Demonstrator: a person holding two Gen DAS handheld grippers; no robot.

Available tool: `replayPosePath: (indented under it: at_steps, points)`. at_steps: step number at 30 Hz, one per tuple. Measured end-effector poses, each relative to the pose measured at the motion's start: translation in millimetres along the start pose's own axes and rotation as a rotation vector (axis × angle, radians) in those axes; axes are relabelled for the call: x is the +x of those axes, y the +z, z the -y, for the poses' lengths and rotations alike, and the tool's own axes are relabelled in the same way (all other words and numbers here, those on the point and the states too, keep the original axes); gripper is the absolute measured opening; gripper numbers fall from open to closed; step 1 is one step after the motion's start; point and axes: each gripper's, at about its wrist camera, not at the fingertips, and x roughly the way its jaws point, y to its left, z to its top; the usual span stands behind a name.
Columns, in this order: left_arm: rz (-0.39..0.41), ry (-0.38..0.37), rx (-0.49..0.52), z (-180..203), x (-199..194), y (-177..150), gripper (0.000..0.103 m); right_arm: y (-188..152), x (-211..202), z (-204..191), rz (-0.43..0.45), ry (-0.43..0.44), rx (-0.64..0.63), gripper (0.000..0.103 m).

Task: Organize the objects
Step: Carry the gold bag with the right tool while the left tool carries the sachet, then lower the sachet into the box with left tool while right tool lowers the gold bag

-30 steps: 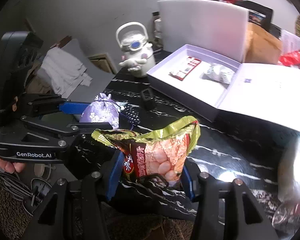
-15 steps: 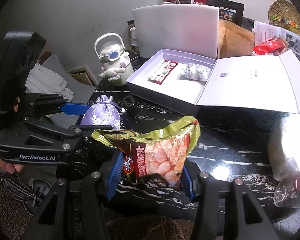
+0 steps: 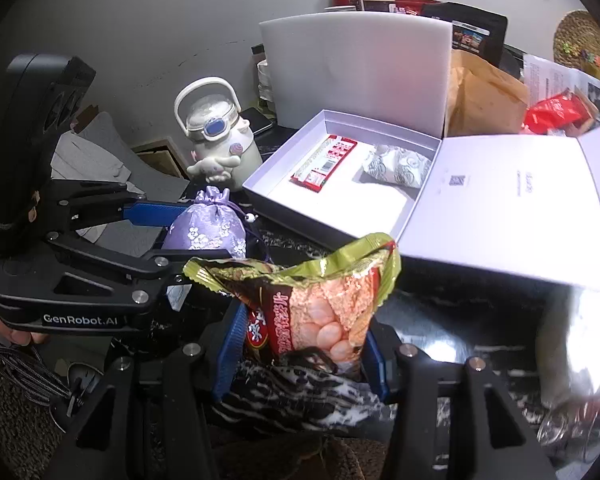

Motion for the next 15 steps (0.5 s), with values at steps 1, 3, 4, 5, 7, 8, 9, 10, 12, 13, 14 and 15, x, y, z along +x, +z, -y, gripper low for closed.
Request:
replayPosePath:
  at_steps: [1, 3, 4, 5, 7, 8, 9, 10, 12, 13, 14, 15]
  points:
    - [0.0, 0.003, -0.004, -2, 1, 3, 0.053, 4, 3, 1, -0.002, 0.003, -0.004, 0.053]
    - [-0.002, 0.01, -0.009, -7, 5, 9, 0.053, 11, 8, 3, -0.006, 0.007, -0.012, 0.053]
    - [-0.002, 0.016, -0.011, -8, 7, 12, 0.053, 15, 11, 5, -0.009, 0.006, -0.016, 0.053]
    - [-0.003, 0.022, -0.011, -11, 9, 17, 0.053, 18, 14, 7, -0.012, 0.007, -0.018, 0.053]
    - [-0.006, 0.031, -0.015, -14, 13, 24, 0.053, 25, 20, 10, -0.015, 0.014, -0.025, 0.053]
    - [-0.01, 0.034, -0.02, -18, 16, 29, 0.053, 28, 23, 12, -0.017, 0.017, -0.027, 0.053]
    - [-0.012, 0.036, -0.024, -20, 18, 32, 0.053, 33, 26, 14, -0.019, 0.019, -0.031, 0.053]
    - [-0.015, 0.038, -0.028, -22, 20, 36, 0.053, 37, 29, 16, -0.022, 0.021, -0.036, 0.053]
    - [-0.018, 0.044, -0.04, -28, 26, 45, 0.053, 44, 34, 21, -0.026, 0.026, -0.041, 0.053]
    - [-0.018, 0.046, -0.043, -30, 28, 48, 0.053, 49, 37, 23, -0.029, 0.03, -0.044, 0.053]
    - [-0.021, 0.047, -0.044, -31, 31, 52, 0.053, 53, 39, 25, -0.031, 0.033, -0.047, 0.053]
    - [-0.024, 0.048, -0.046, -33, 35, 56, 0.053, 57, 41, 27, -0.032, 0.035, -0.052, 0.053]
